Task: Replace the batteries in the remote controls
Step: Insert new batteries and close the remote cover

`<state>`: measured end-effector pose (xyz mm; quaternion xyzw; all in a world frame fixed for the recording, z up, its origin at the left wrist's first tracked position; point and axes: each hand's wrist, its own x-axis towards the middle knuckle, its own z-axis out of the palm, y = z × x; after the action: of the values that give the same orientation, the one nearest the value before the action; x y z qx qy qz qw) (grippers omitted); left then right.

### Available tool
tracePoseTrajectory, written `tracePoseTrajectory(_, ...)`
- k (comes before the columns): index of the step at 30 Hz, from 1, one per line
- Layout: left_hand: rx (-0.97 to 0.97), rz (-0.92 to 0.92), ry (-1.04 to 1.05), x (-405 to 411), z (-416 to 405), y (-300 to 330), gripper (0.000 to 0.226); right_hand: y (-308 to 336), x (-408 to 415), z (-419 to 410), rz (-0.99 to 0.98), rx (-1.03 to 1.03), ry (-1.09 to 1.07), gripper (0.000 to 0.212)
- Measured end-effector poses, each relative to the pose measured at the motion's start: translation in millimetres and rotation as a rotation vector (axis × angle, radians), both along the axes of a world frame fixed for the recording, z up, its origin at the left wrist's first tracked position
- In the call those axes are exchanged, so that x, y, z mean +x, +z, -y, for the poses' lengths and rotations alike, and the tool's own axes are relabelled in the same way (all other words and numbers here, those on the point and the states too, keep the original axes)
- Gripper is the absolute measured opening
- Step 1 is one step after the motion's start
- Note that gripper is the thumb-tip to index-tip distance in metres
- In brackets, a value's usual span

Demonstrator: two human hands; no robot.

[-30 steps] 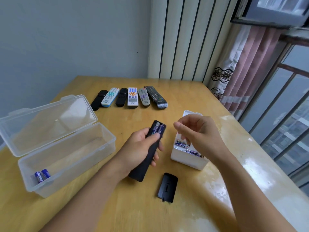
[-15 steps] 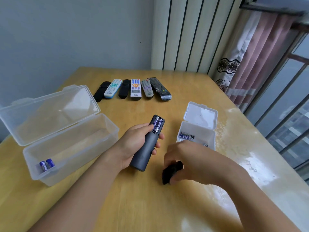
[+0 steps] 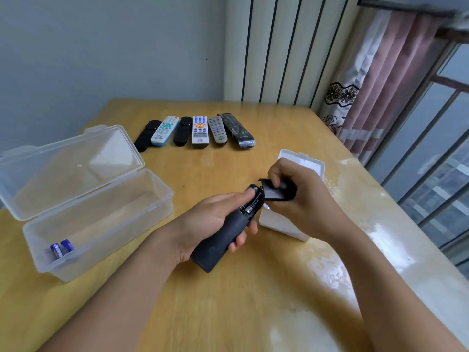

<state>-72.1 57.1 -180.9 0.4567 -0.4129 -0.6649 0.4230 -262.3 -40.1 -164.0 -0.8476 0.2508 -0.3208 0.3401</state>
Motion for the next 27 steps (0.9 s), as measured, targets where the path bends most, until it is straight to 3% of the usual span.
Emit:
tracePoseTrajectory(6, -0.112, 0.152, 0.028, -3, -1, -6, 0.02, 4, -11, 6, 0.083, 0.432, 0.262, 0.019)
tracePoseTrajectory(9, -0.179, 0.214, 0.022, -4, 0, -7, 0.006, 3, -11, 11, 0.138, 0.4, 0.21, 0.02)
tracePoseTrajectory(13, -0.208, 0.267, -0.031, -4, -3, -6, 0.018, 5, -11, 12, 0.23, 0.455, 0.142, 0.056)
tracePoseTrajectory(15, -0.202, 0.27, -0.05, -6, -4, -5, 0.018, 6, -11, 12, 0.272, 0.494, 0.094, 0.063)
tracePoseTrajectory(18, -0.207, 0.301, -0.088, -4, -6, -1, 0.005, 7, -12, 12, 0.246, 0.541, 0.1, 0.054)
tracePoseTrajectory(22, -0.153, 0.289, -0.191, -2, -9, 7, 0.02, 12, -17, 11, 0.143, 0.515, 0.106, 0.044)
tracePoseTrajectory(27, -0.168, 0.303, -0.161, -6, -9, 3, 0.025, 14, -15, 5, 0.083, 0.411, 0.115, 0.041)
